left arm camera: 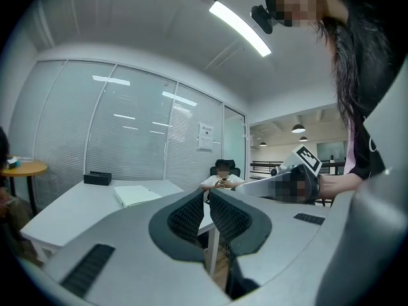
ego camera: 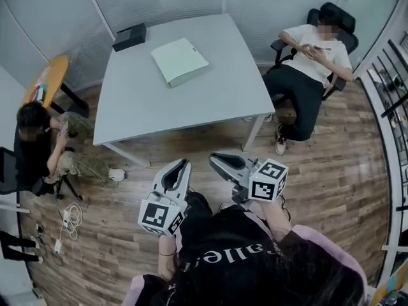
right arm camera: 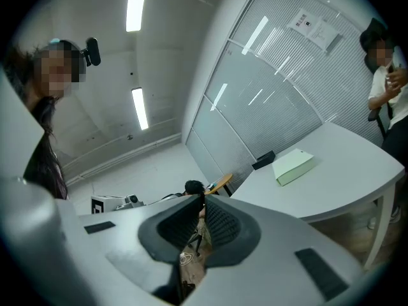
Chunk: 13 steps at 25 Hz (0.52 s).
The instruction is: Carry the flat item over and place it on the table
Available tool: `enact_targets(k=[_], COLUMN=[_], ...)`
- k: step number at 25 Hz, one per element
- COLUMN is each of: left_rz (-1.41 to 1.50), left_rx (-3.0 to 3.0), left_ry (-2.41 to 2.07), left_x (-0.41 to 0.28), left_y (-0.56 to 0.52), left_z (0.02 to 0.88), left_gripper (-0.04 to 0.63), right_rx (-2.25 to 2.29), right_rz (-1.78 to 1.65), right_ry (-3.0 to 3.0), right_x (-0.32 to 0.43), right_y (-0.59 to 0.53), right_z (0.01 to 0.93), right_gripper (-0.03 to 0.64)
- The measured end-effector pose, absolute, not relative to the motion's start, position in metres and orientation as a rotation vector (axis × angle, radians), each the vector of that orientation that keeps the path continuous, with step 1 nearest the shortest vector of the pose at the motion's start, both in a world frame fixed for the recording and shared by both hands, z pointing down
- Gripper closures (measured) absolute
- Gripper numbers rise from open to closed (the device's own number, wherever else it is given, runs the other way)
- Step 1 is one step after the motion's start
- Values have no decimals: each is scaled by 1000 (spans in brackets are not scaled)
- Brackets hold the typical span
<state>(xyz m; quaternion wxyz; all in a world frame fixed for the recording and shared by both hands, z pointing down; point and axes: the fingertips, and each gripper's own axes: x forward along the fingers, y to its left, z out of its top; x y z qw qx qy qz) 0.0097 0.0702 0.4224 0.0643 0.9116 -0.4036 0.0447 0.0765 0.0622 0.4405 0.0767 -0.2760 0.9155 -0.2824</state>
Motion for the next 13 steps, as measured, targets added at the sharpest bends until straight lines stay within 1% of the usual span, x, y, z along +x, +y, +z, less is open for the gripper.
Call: enact_targets(k=[13], left_rz=[159], left_rx=[2758], left_ry=[-1230], left_x=[12], left_y=[72], left_z=[421], left_gripper=[551], right_rx=[-826], right_rz=[-854], right_ry=[2743], right_x=[80], right_y=[64], right_z=[443], right_gripper=[577])
